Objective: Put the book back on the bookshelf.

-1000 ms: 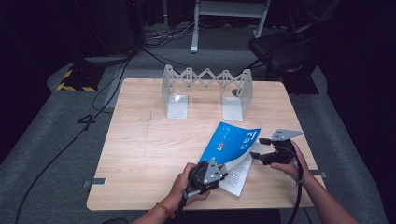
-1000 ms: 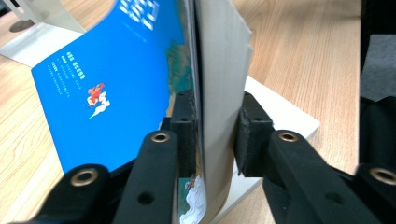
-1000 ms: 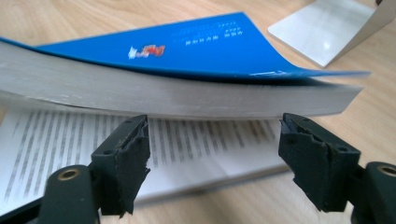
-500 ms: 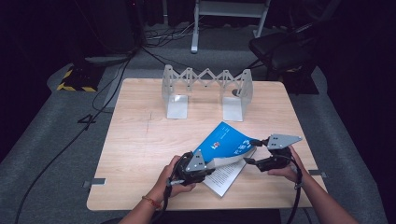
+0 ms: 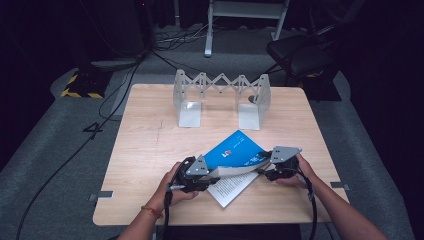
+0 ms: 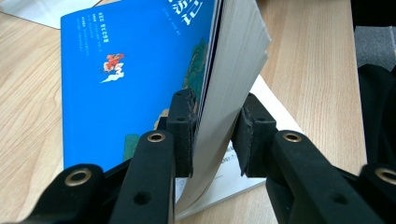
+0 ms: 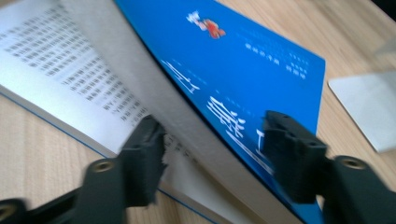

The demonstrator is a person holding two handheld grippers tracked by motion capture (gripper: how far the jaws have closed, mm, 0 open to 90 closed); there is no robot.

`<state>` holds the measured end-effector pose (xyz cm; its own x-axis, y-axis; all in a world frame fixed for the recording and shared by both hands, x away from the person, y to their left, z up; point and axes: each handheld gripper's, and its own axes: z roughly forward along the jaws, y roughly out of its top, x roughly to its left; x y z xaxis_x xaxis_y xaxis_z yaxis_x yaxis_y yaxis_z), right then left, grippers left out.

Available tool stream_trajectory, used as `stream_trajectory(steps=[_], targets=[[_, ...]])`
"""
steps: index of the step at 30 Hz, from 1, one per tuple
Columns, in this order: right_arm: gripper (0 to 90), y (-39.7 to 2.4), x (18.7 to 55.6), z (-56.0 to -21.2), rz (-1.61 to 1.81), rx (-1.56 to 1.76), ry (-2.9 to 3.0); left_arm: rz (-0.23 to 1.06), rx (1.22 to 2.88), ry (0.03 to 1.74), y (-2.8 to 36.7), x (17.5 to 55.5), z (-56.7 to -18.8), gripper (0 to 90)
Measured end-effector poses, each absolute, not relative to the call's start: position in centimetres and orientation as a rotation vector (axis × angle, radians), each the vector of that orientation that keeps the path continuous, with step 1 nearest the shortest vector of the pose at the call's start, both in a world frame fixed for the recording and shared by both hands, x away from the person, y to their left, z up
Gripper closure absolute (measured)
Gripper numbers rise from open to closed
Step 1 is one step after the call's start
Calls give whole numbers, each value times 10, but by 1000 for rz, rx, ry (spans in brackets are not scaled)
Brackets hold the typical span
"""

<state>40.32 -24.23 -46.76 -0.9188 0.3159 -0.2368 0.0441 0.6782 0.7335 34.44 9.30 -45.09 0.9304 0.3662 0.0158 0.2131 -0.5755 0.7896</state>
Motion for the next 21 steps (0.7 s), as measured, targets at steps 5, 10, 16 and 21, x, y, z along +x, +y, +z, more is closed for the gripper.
stream_trajectory(steps=[5,10,16,21], targets=[[574,-234,396,-464,1065,182,2513,223,2189,444,100,349,-448,679],[610,-228,394,-461,1063,179,2499,302,2198,515,103,342,-448,572],[630,-219,392,-457,1020,147,2501,377,2226,561,89,330,-445,412],[643,-214,391,-453,981,114,2503,441,2245,552,72,325,-442,364]])
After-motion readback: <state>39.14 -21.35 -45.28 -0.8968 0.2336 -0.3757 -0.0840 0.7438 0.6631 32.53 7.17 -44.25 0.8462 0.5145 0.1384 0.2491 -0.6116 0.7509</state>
